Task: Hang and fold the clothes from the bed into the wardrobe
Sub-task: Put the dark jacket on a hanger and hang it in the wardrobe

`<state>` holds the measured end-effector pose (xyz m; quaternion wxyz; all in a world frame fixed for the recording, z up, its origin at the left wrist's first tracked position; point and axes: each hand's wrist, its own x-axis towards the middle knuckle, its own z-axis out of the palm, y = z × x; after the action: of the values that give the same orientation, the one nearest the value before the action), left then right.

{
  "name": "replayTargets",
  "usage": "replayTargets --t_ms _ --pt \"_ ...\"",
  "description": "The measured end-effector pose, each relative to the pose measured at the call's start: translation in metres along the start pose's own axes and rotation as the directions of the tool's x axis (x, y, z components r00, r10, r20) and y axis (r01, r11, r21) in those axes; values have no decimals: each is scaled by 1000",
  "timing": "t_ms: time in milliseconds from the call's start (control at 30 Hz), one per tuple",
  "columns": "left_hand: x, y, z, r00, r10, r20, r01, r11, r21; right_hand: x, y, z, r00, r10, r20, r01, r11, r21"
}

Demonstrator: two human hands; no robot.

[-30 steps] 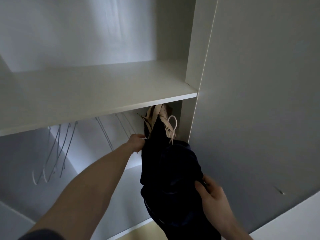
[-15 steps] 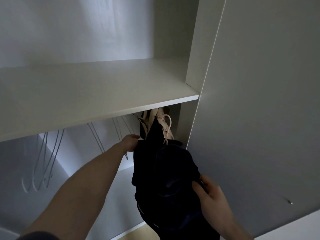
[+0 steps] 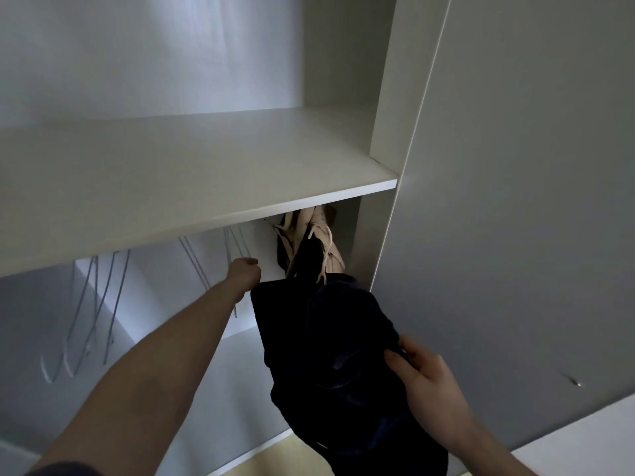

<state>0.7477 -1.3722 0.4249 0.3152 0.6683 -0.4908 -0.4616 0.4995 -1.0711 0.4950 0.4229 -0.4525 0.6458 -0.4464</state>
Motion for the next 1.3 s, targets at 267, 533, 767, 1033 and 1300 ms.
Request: replayTargets --t_ms 267,533,767,1033,1300 --pt "-19 -19 -73 996 34 -81 -17 980 198 13 -8 7 998 42 46 -43 998 38" --pt "-38 -47 -104 996 44 -75 -25 970 240 47 -15 59 991 117 63 -122 988 96" --pt "-48 -54 -110 993 52 -106 -38 992 122 89 -29 127 991 85 103 -99 985 139" --pt "-51 -47 -112 996 75 -49 -69 992 108 138 -53 168 999 12 38 -18 986 164" --pt "-60 -43 -110 999 17 -44 -20 997 -80 181 -48 175 990 -118 -78 119 993 6"
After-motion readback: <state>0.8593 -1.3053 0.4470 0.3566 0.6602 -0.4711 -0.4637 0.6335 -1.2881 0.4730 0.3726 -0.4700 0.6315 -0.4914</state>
